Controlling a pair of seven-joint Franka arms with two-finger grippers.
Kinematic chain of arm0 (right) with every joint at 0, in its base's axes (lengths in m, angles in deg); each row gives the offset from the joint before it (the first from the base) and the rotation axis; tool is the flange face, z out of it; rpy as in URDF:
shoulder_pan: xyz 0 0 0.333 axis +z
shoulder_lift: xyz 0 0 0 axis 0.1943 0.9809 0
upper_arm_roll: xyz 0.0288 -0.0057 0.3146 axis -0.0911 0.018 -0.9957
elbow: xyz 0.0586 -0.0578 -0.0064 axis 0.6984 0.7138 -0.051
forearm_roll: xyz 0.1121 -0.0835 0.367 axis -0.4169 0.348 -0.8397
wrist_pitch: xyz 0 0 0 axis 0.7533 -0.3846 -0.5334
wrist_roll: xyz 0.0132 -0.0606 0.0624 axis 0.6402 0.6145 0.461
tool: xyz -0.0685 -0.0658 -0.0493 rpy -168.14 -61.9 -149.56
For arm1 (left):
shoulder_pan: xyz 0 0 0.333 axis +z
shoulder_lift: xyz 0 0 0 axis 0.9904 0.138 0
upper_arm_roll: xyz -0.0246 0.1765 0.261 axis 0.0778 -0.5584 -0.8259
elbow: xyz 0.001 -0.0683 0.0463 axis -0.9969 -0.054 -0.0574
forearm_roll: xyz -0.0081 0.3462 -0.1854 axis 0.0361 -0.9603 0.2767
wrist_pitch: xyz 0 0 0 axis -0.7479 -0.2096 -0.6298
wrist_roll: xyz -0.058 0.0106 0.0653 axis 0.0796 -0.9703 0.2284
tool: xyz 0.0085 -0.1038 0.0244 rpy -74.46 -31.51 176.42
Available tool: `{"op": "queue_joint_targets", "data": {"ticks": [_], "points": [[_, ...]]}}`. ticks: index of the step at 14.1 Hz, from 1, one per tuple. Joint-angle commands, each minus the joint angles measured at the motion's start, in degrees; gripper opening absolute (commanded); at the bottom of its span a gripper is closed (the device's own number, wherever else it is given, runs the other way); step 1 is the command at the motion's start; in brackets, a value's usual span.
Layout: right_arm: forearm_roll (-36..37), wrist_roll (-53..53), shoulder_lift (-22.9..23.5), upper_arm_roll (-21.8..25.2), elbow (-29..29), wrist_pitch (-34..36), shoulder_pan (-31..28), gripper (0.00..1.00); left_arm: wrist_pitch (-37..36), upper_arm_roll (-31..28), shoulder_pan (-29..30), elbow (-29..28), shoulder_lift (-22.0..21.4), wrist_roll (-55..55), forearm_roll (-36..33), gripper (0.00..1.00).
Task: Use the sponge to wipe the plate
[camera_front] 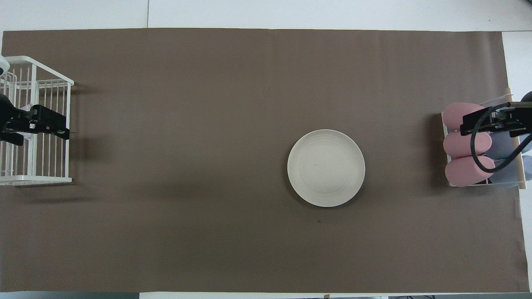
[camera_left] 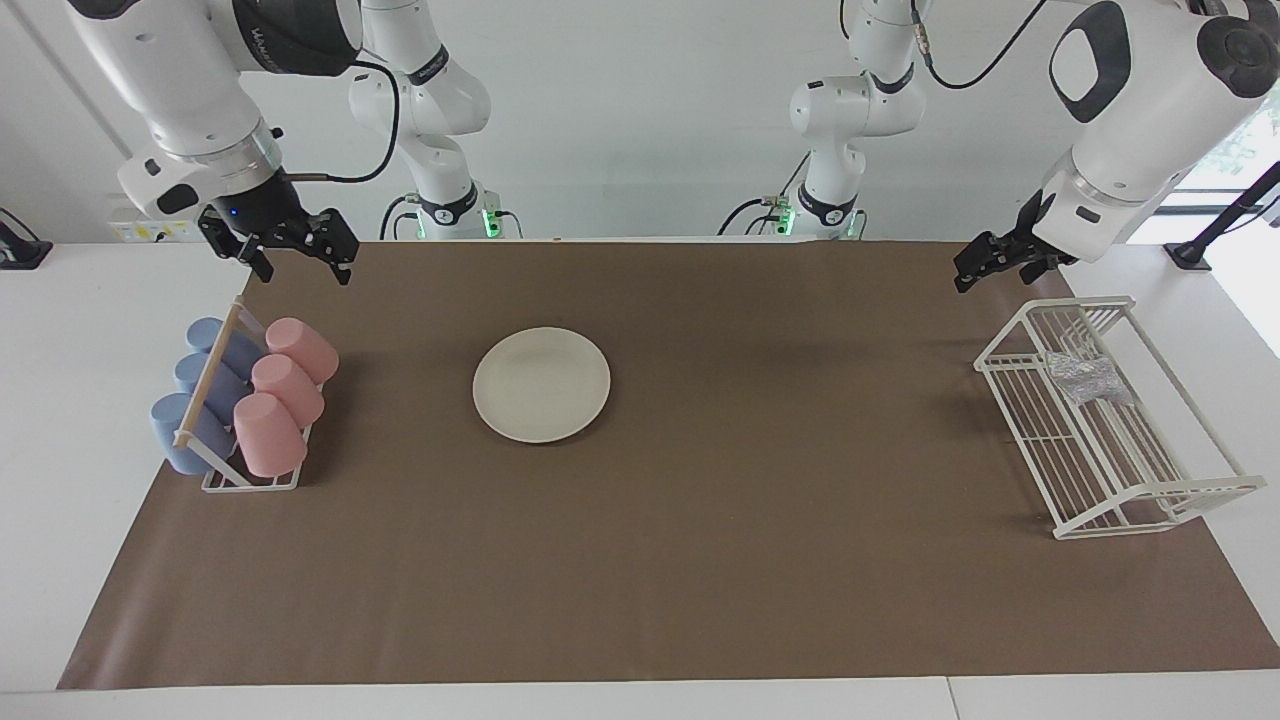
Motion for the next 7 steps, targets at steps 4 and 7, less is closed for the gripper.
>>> {"op": "queue_joint_targets", "data": {"ticks": [4, 7], "points": [[-0.82, -1.31, -0.85, -0.35, 0.46, 0.61, -0.19, 1.00, 6.74, 0.64, 1.26, -3.97, -2.09, 2.60, -0.64, 1.00], [-0.90, -1.40, -0.85, -0.35, 0.37, 0.52, -0.19, 1.00, 7.56, 0.55, 1.35, -3.98, -2.09, 2.51, -0.64, 1.00]]}}
